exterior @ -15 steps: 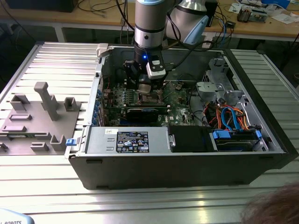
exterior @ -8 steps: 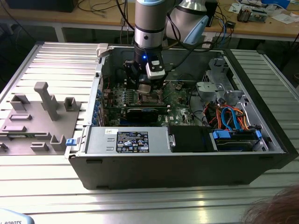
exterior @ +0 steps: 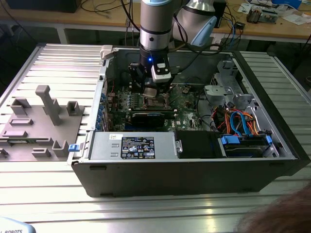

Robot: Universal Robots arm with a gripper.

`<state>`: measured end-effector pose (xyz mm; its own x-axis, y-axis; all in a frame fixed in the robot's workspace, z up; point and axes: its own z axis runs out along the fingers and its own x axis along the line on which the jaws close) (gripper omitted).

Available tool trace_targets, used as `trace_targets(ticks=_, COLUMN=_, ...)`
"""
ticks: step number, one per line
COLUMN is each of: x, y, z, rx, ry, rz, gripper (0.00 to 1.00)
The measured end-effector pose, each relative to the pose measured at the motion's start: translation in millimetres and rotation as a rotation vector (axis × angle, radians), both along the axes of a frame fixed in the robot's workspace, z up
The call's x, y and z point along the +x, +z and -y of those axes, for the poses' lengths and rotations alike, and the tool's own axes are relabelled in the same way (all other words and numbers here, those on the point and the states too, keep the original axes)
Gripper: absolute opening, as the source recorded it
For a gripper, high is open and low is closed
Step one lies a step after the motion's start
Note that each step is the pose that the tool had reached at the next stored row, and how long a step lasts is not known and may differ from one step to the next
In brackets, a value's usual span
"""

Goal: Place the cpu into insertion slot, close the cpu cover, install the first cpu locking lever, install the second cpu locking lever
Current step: 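Place the cpu into insertion slot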

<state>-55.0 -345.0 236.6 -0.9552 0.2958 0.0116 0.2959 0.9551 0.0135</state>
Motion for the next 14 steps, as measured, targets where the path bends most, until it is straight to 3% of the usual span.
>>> trace_targets(ticks=14, x=0.0, y=-0.8, z=0.0, rx=-0.0092, ry=-0.042, rz=0.0, gripper=0.54)
